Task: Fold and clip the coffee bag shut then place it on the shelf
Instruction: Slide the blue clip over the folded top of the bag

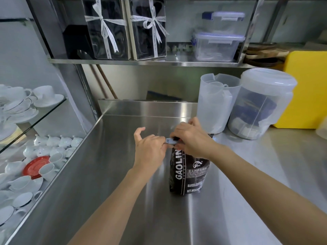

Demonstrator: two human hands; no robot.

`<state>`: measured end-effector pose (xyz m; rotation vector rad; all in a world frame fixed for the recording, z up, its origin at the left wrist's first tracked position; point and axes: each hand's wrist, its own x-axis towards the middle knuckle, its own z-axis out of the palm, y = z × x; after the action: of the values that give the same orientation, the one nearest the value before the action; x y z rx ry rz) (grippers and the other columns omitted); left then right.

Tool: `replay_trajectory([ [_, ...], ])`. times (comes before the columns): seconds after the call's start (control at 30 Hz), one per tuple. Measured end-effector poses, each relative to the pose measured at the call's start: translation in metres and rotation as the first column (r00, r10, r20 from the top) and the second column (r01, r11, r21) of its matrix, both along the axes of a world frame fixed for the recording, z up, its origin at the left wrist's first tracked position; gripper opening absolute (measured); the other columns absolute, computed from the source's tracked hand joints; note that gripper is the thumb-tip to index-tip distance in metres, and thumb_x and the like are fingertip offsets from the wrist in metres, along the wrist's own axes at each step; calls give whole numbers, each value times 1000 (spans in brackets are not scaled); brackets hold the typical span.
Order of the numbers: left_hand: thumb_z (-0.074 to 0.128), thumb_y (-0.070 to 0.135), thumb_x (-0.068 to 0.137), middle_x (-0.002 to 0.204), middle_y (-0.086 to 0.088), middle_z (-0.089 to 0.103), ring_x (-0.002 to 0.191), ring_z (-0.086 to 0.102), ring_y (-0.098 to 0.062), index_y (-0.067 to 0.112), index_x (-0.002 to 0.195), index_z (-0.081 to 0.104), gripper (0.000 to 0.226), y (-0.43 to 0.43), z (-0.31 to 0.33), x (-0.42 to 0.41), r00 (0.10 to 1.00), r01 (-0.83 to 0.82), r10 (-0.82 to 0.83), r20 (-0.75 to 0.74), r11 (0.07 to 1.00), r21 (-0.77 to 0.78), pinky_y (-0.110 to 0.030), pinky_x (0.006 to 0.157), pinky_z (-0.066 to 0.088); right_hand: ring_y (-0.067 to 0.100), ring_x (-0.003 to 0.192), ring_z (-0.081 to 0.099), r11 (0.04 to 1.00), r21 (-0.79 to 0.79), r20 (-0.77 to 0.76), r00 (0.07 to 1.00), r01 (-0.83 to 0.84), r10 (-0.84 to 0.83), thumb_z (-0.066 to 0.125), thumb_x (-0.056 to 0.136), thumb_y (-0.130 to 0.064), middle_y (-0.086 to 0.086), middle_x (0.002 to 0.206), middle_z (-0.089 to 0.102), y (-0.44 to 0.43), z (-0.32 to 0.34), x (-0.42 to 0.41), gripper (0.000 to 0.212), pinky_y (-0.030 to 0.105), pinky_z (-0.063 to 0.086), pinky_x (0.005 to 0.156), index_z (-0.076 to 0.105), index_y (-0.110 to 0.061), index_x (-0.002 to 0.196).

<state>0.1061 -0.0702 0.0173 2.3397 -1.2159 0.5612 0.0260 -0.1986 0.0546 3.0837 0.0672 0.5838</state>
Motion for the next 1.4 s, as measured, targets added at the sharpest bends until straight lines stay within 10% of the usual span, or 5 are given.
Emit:
replay_trajectory([
  [0.57,53,10,85,52,-3,57,59,58,-23,10,67,60,20,9,-4,-17,969,-165,154,-195,986,-38,-36,105,2,21,83,56,997,5,-2,997,82,-82,63,77,-23,5,78,68,6,-8,13,14,34,10,93,64,-9,79],
  [0.8,70,-1,60,35,-1,48,38,48,-19,9,50,51,24,-3,-1,-46,940,-329,315,-133,939,-97,-52,98,37,23,80,56,993,21,61,991,117,-118,60,77,-19,6,74,67,11,-14,15,15,34,12,90,61,-6,70],
  [1.07,54,3,84,59,-1,62,64,59,-23,11,68,58,19,-1,-16,-23,959,-231,191,-209,955,-185,-44,101,14,17,120,38,990,113,-71,995,82,-75,68,66,-50,-3,121,55,-10,-2,9,62,40,8,100,49,-25,119],
  [1.23,42,12,91,69,2,63,75,57,-19,15,75,57,22,-1,-16,-15,939,-209,147,-309,962,-177,-33,99,5,16,130,25,950,264,-144,981,164,-129,68,63,-58,-3,141,36,-36,7,-5,88,38,7,101,19,-42,134],
  [1.4,45,14,91,66,1,61,73,56,-19,15,75,58,21,-1,-16,-15,925,-207,115,-363,952,-226,-30,96,10,6,116,42,741,628,-177,971,238,-162,76,64,-38,-4,124,54,-61,-4,-32,71,32,18,101,41,-32,126],
])
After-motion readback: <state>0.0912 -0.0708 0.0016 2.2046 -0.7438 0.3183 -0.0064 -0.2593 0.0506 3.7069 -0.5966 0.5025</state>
